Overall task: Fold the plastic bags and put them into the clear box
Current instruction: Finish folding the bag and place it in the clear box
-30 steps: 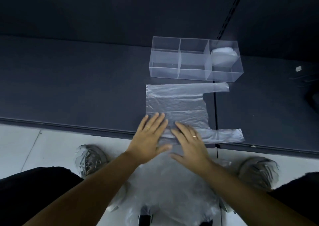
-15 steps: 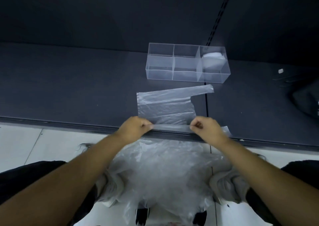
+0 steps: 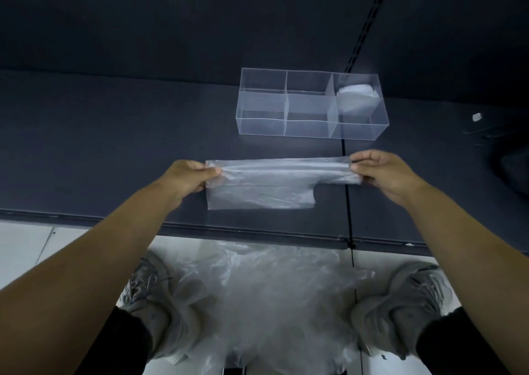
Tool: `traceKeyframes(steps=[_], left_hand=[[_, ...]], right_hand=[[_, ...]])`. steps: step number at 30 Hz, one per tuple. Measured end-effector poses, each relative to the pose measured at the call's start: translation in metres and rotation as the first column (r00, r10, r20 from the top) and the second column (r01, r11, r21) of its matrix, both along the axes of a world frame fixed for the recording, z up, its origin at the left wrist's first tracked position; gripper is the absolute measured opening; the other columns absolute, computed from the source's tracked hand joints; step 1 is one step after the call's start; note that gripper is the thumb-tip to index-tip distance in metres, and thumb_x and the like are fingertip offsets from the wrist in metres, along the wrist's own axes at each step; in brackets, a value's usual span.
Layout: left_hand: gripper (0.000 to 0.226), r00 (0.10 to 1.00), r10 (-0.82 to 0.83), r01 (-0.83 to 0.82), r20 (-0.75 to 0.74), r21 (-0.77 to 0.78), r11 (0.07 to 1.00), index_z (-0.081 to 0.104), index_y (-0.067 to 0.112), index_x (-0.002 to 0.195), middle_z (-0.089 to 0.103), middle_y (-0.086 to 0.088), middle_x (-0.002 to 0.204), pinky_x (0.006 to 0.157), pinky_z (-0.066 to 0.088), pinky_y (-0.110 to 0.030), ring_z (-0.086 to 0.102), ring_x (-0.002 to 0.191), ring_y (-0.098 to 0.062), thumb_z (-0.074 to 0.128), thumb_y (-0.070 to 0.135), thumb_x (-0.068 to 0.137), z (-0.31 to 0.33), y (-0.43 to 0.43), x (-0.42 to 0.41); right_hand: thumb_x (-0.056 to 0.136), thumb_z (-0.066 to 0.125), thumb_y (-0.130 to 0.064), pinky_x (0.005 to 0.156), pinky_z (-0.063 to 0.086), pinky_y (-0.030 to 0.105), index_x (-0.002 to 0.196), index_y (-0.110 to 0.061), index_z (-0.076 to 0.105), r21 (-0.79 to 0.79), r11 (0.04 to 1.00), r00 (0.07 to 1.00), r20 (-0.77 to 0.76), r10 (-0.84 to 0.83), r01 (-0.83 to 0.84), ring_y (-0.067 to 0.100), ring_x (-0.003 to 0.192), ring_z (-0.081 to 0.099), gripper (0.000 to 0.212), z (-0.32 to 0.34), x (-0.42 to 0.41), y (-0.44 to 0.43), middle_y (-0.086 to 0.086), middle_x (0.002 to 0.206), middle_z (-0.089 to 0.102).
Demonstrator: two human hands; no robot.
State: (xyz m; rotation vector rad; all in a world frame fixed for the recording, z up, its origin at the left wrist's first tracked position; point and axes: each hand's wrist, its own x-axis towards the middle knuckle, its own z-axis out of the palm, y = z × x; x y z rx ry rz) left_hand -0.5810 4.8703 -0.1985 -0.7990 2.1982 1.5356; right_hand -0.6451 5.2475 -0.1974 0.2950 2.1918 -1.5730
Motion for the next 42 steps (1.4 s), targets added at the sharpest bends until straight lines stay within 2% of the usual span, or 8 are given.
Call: traceKeyframes(steps=[9, 11, 16, 22, 25, 28, 35, 42], left_hand=[[0.021, 0.996, -0.005, -0.033, -0.091, -0.414, 0.910, 0.068, 0.016, 0.071, 0.061, 0.003, 0.065, 0.060, 0.040, -0.024, 0.062, 0.076, -0.022, 0.070, 0.033, 0.084, -0.038, 0.010, -0.017], [0.016, 0.985, -0.015, -0.089, -0.172, -0.579, 0.810, 0.065, 0.013, 0.080, 0.063, -0.006, 0.081, 0.066, 0.045, -0.032, 0.061, 0.086, -0.031, 0.069, 0.028, 0.084, -0.039, 0.017, -0.012], [0.023, 0.722, -0.565, -0.044, -0.399, -0.841, 0.539, 0.065, 0.004, 0.109, 0.060, -0.019, 0.117, 0.089, 0.042, -0.046, 0.057, 0.104, -0.039, 0.055, 0.008, 0.089, -0.049, 0.038, 0.011], [0.074, 0.676, -0.732, 0.421, 0.085, -0.860, 0.289, 0.006, 0.017, 0.153, 0.002, -0.001, 0.161, 0.120, -0.001, -0.039, -0.002, 0.148, -0.019, 0.002, 0.061, 0.093, -0.075, 0.040, 0.026], [0.075, 0.664, -0.736, 0.439, 0.129, -0.865, 0.244, -0.007, 0.023, 0.150, -0.008, 0.002, 0.159, 0.119, -0.006, -0.042, -0.010, 0.147, -0.020, -0.004, 0.064, 0.087, -0.079, 0.040, 0.023], [0.069, 0.643, -0.749, 0.459, 0.163, -0.865, 0.205, -0.019, 0.023, 0.145, -0.009, -0.001, 0.161, 0.118, -0.009, -0.047, -0.017, 0.146, -0.026, -0.006, 0.056, 0.086, -0.080, 0.039, 0.021], [0.093, 0.649, -0.746, 0.467, 0.151, -0.853, 0.234, 0.006, 0.020, 0.153, 0.001, -0.009, 0.161, 0.116, -0.003, -0.056, -0.004, 0.147, -0.032, 0.006, 0.079, 0.081, -0.078, 0.037, 0.020], [0.107, 0.697, -0.694, 0.432, 0.178, -0.878, 0.208, 0.004, 0.006, 0.152, 0.001, -0.013, 0.160, 0.114, -0.013, -0.054, -0.005, 0.148, -0.027, 0.003, 0.082, 0.076, -0.065, 0.040, 0.019]], right_hand=[[0.081, 0.072, -0.006, 0.055, 0.043, 0.012, 0.094, -0.010, 0.066, 0.260, 0.941, 0.972, -0.147, -0.181, 0.215, 0.008, 0.063, 0.057, 0.015, -0.039, -0.030, -0.026, -0.003, 0.074, 0.063], [0.082, 0.072, -0.010, 0.055, 0.040, 0.014, 0.092, -0.012, 0.066, 0.295, 0.923, 0.963, -0.183, -0.197, 0.245, 0.004, 0.063, 0.056, 0.012, -0.045, -0.030, -0.029, -0.007, 0.073, 0.062], [0.084, 0.068, -0.013, 0.060, 0.041, 0.017, 0.093, -0.013, 0.066, 0.383, 0.888, 0.960, -0.210, -0.184, 0.254, 0.010, 0.074, 0.059, 0.009, -0.045, -0.029, -0.034, -0.005, 0.081, 0.063], [0.083, 0.058, -0.005, 0.090, 0.043, 0.044, 0.116, -0.007, 0.060, 0.655, 0.661, 0.875, -0.483, -0.006, 0.366, 0.037, 0.108, 0.051, 0.033, -0.034, -0.003, -0.079, 0.019, 0.120, 0.052], [0.088, 0.052, -0.005, 0.106, 0.037, 0.040, 0.127, -0.006, 0.056, 0.575, 0.816, 0.793, -0.526, 0.308, 0.065, 0.032, 0.124, 0.045, 0.039, -0.035, 0.035, -0.149, 0.017, 0.135, 0.048], [0.099, 0.043, -0.021, 0.121, 0.011, 0.035, 0.146, -0.010, 0.036, 0.618, 0.744, 0.696, -0.417, 0.584, -0.254, 0.023, 0.144, 0.021, 0.049, -0.054, 0.064, -0.202, 0.009, 0.155, 0.029], [0.098, 0.017, -0.052, 0.119, -0.008, 0.042, 0.154, -0.022, 0.000, 0.868, 0.453, 0.775, -0.138, 0.617, -0.206, 0.018, 0.148, -0.010, 0.065, -0.086, 0.041, -0.131, 0.002, 0.162, -0.007], [0.097, 0.047, -0.040, 0.117, 0.002, 0.047, 0.149, -0.013, 0.028, 0.886, 0.463, 0.838, -0.227, 0.496, -0.034, 0.030, 0.145, 0.015, 0.061, -0.060, 0.038, -0.056, 0.013, 0.157, 0.019]])
